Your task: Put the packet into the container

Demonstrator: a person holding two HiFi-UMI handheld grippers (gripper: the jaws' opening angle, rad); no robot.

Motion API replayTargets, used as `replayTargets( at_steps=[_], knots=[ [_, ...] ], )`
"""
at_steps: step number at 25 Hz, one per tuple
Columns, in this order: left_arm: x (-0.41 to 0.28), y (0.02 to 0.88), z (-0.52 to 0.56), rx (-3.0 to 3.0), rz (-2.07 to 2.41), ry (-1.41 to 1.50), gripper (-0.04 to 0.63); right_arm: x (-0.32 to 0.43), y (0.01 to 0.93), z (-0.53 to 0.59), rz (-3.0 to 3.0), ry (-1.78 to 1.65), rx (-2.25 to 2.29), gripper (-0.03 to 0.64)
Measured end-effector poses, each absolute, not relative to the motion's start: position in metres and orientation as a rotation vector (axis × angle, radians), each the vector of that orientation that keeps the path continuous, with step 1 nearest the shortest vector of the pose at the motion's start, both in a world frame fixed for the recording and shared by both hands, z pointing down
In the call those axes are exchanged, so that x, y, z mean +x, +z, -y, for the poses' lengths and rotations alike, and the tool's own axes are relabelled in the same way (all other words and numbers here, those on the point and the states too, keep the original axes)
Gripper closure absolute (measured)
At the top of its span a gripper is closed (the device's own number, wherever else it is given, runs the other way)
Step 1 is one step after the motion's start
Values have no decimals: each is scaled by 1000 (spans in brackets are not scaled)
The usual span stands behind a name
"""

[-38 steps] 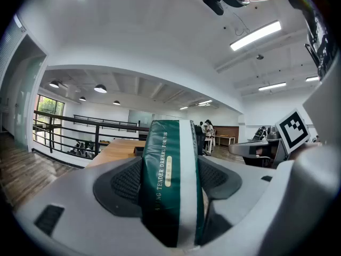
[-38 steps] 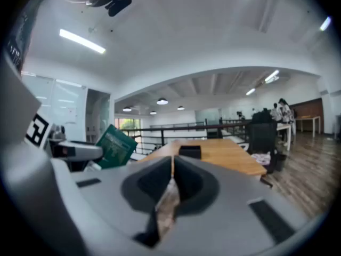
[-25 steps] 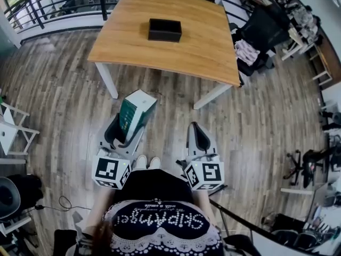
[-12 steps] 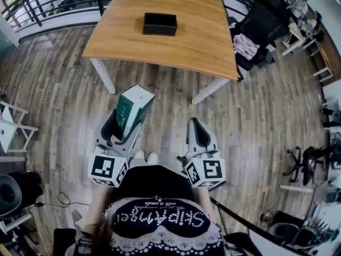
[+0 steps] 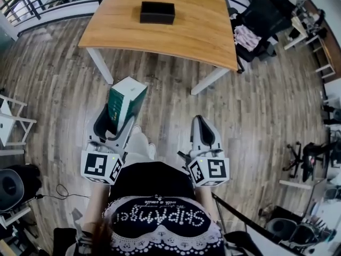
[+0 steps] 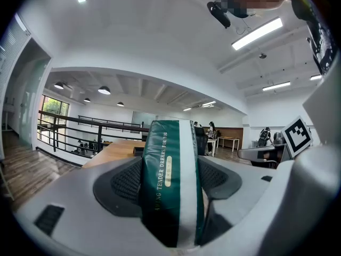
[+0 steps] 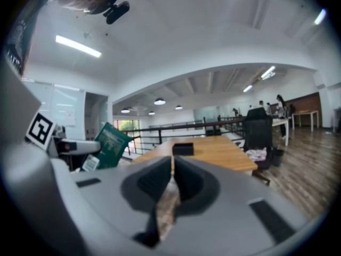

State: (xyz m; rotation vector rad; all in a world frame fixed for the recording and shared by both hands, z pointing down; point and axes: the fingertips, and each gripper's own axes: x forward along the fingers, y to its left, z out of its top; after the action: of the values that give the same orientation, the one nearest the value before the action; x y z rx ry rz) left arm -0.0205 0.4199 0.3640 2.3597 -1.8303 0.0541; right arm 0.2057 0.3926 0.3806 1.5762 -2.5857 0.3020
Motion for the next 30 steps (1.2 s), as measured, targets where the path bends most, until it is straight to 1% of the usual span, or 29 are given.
replayTargets(
  at_steps=[8, 16, 25, 30],
  knots=[
    [-26, 365, -415, 2361, 1826, 62, 250, 205, 390, -391, 2567, 342, 1583, 578],
    [-56, 375, -386, 2335, 1813, 65, 250, 176, 393, -365, 2551, 353, 1568, 578],
    [-102, 380, -311, 2357, 1758, 67, 250, 138, 395, -300, 2480, 373, 1594, 578],
    [-114, 371, -270, 2399, 1704, 71, 250, 115, 383, -266, 2464, 353, 1606, 578]
  ],
)
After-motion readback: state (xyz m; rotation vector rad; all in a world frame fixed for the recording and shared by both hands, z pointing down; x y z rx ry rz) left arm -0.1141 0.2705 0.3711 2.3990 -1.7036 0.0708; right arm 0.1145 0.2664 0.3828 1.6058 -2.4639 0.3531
